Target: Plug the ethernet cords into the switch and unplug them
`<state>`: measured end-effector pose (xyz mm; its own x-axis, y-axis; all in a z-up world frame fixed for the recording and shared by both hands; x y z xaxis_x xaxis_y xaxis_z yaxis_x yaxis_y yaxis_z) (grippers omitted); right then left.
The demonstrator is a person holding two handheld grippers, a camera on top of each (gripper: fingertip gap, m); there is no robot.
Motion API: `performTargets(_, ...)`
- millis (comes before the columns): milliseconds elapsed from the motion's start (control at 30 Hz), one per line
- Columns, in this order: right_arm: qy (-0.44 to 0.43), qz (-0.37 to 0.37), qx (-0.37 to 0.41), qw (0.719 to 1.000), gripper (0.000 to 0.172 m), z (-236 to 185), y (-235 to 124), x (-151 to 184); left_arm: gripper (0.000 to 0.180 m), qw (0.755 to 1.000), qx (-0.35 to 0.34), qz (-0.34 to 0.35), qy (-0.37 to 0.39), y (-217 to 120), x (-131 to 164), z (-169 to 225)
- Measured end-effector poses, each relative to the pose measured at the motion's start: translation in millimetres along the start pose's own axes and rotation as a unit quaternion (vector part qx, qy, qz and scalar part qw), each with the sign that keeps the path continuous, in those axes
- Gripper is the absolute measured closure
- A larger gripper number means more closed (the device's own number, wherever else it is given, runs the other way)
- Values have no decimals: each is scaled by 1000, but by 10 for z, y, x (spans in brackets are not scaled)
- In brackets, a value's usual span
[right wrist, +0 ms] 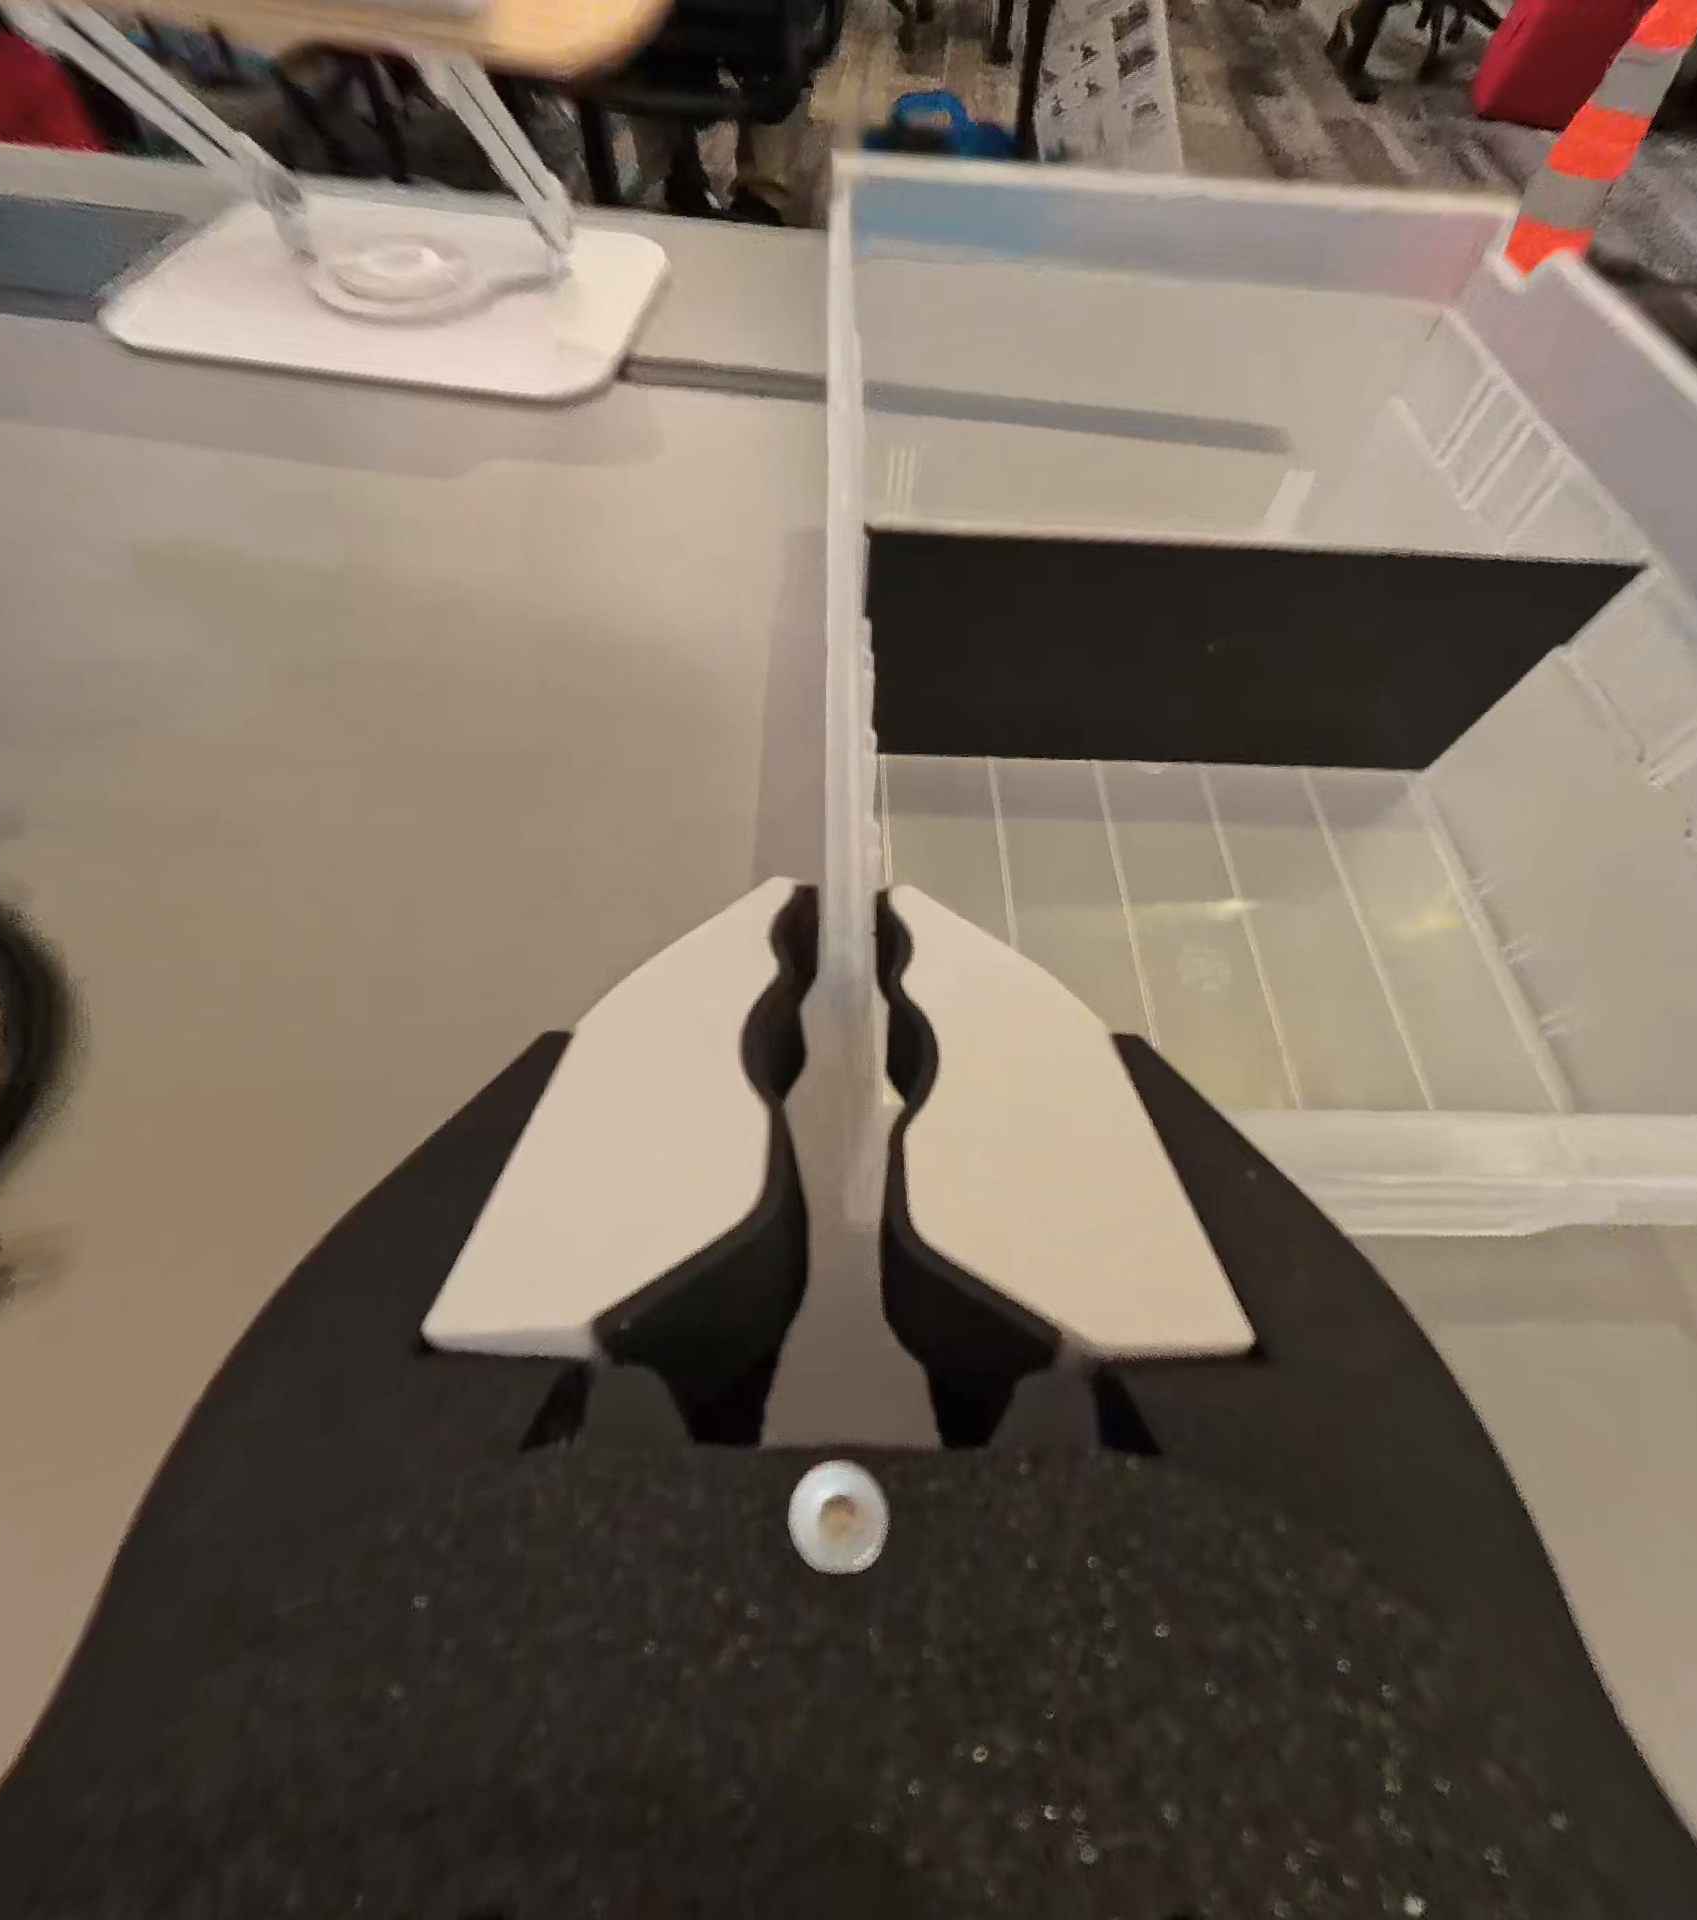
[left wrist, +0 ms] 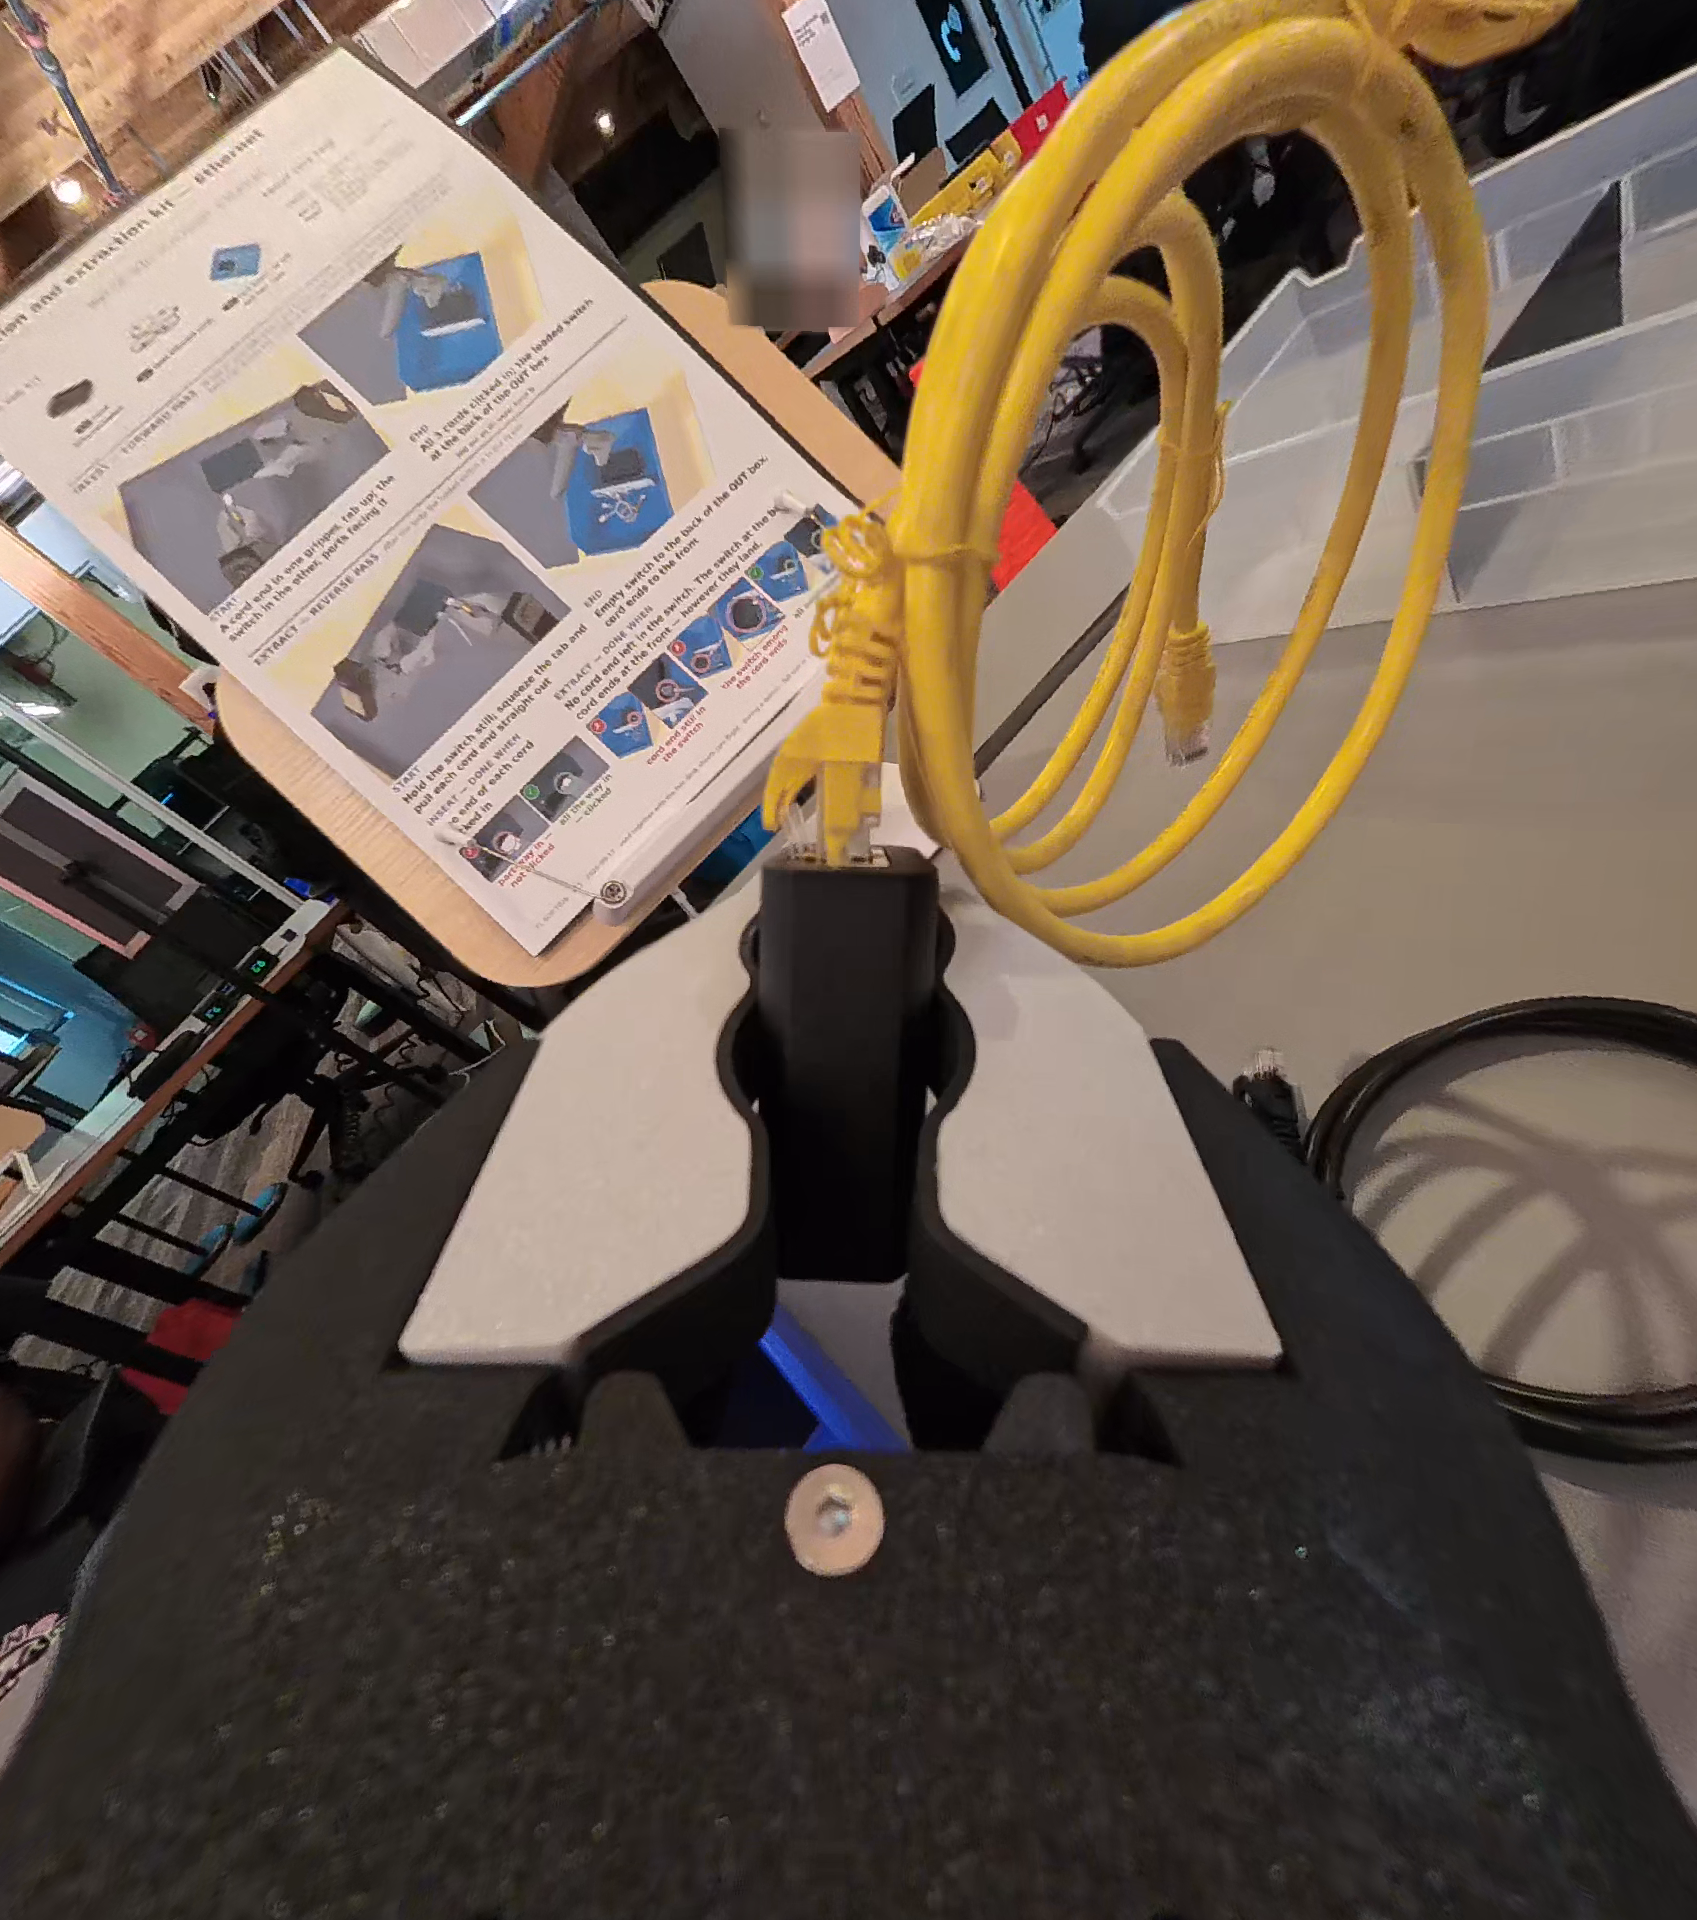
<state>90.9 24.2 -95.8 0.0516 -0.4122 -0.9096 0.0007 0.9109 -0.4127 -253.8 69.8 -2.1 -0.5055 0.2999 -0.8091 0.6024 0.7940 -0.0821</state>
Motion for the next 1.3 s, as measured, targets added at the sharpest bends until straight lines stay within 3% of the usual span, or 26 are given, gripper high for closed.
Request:
performTargets(67, -27, 64, -5, 998, 146, -78, -310, -147, 155, 1000, -1, 3, -9, -8, 10, -35)
performTargets(133, -102, 122, -40, 987, 152, -305, -619, -306, 155, 1000, -6, 7, -20, -22, 26, -84)
performTargets(167, -130, 116, -87, 981, 155, -486, -672, -335, 155, 1000, -9, 9, -24, -28, 34, -109)
performTargets(267, -109, -29, -231, 966, 123, -1076, -449, -146, 155, 999, -12, 7, -35, -20, 70, -158)
performTargets(367, -151, -138, -275, 940, 116, -1486, -36, 131, 155, 999, -13, 6, -35, -10, 93, -162)
performTargets(533, -238, -203, -237, 920, 128, -1775, 330, 266, 155, 1000, -19, 1, -21, 0, 108, -146)
performTargets(600, -221, -217, -240, 920, 144, -1775, 387, 254, 155, 1000, -11, 0, -30, 8, 111, -125)
performTargets(633, -217, -226, -243, 918, 161, -1760, 395, 257, 155, 999, -8, 2, -32, 9, 109, -114)
performTargets(733, -216, -226, -260, 914, 165, -1692, 335, 269, 155, 1000, -6, 0, -28, 14, 113, -80)
performTargets(900, -201, -128, -209, 948, 167, -1011, -207, -219, 155, 1000, -2, 6, -21, 8, 78, -35)
performTargets(1000, -160, -79, -125, 976, 167, -161, -561, -690, 155, 1000, 2, 11, -16, 1, 40, -4)
performTargets(1100, -95, -63, -33, 993, 167, 732, -676, -959, 155, 1000, 3, 15, -4, -4, -3, 34)
performTargets(1200, -18, -103, 42, 994, 167, 1388, -464, -832, 155, 1000, 9, 18, 1, 1, -30, 76)
performTargets(1300, 73, -191, 52, 977, 167, 1651, -117, -430, 155, 1000, 14, 17, 2, 2, -37, 108)
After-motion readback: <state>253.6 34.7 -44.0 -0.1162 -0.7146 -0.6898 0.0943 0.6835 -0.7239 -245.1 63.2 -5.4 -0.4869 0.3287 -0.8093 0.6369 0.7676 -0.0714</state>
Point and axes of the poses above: each gripper's, where its closed fingertips meet, y out along the fingers, x out of its underside, z = x × y across the jaws, the point moved 6 cm from there along -y, back along the fingers, and after that the axes turned 2 degrees about z, right-handed, at the moved point
